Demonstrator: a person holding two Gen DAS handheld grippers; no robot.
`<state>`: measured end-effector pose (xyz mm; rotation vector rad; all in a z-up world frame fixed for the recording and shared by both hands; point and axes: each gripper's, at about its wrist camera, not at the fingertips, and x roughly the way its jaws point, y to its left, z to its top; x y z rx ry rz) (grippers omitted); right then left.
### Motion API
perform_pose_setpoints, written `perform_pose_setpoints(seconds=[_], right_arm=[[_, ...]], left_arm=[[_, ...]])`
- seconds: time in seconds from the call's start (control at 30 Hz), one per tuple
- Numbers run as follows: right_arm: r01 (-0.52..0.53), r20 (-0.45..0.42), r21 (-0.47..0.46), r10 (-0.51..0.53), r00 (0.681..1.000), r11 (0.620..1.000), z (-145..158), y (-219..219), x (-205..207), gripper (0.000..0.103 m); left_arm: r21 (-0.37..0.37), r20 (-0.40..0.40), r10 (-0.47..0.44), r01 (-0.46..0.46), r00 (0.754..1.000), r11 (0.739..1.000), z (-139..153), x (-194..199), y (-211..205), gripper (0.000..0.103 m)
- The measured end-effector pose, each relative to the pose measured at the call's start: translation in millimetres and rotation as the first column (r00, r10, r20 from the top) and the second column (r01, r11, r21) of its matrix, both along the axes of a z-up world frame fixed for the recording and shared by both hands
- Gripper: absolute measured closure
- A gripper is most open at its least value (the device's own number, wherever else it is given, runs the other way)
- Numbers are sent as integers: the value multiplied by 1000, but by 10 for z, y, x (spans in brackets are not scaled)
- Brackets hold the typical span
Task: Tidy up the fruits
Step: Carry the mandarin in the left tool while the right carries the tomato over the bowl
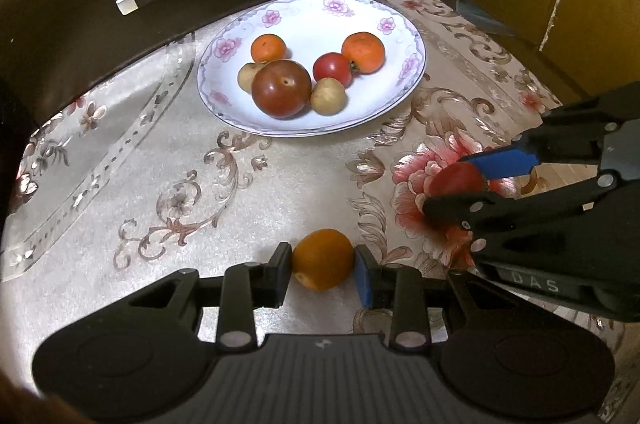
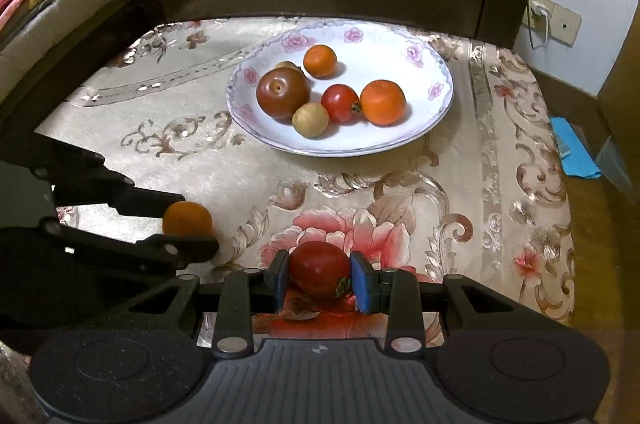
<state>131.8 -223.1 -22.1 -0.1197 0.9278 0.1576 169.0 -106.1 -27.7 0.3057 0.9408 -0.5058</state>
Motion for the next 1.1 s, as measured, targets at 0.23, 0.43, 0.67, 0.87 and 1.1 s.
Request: perform_pose_setpoints(seconds=[0.23,0.43,0.67,0.87,1.1], right_arm=[[-28,14,-34,28,1000,999,-18,40,-24,75],[-32,20,-38,33,999,999,-26,36,-28,75],[-25,14,-22,25,1000,999,-11,29,-2,76],[-12,38,-1,12,999,1000,72,15,47,76],[2,72,5,-3,997,1000,161,25,91,76]], left_arm=[[-8,8,-10,10,1000,1000,-7,-12,17,61],[-18,7,-6,6,1000,1000,-8,0,26,61],[-5,21,-4,4,1000,1000,17,32,-8,62],[-14,42,8,-7,999,1000,89,70,10,62],[-14,68,25,-24,997,1000,169,140,3,62]])
